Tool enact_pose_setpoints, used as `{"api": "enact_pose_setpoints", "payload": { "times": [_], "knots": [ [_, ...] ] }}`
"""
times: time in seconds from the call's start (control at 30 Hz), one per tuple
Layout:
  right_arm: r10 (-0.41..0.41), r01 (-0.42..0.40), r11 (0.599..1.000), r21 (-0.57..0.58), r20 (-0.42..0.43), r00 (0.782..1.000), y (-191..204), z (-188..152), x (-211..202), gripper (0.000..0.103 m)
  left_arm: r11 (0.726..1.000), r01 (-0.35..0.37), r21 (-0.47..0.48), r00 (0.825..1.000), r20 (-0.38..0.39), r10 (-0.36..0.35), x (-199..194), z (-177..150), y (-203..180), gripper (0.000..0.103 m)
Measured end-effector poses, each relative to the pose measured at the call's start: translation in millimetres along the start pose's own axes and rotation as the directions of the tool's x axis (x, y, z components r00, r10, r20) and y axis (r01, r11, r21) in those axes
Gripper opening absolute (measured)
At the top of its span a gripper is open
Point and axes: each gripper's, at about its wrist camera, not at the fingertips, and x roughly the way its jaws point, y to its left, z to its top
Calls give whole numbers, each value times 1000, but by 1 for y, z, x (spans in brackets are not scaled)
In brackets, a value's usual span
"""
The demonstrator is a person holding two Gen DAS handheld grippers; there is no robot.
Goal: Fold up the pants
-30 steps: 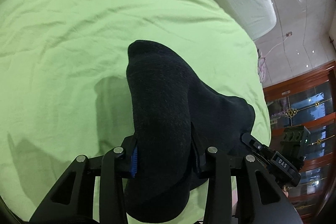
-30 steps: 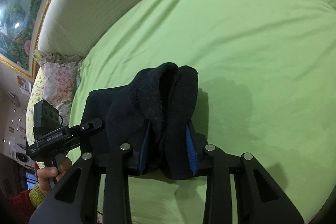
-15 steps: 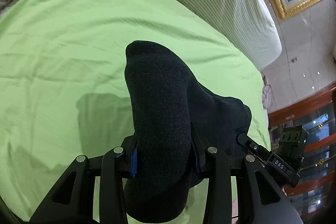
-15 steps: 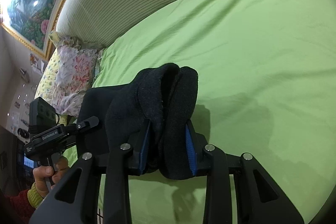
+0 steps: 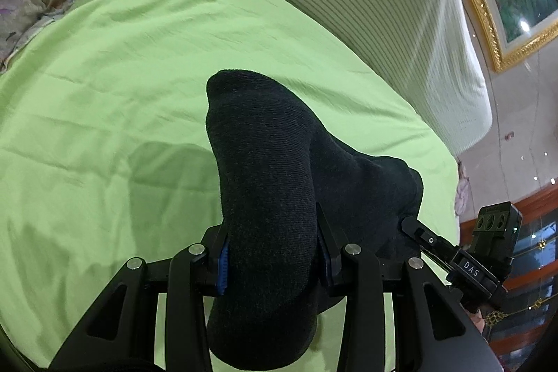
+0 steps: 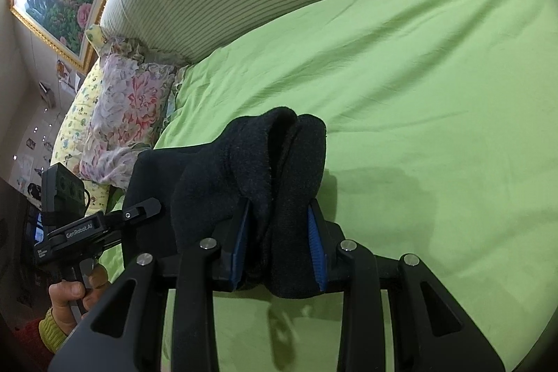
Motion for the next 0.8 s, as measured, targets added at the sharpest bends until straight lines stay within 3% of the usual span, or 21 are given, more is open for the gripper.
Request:
{"api": "enact_pose_setpoints", "payload": {
  "times": [0.3,0.63,0.8],
  "knots": [
    [-29,28,999,-19,-47,998,-2,5,30,35,998,-44,-44,999,-17,43,24,2,24,39],
    [-76,74,997,-36,-64,995,-19,2,34,48,996,-72,-62,997,-19,71,29,-10,38,63],
    [-99,98,995,-28,-52,994,-26,-1,28,61,994,-83,-71,996,-24,81,28,-15,40,69]
  ]
}}
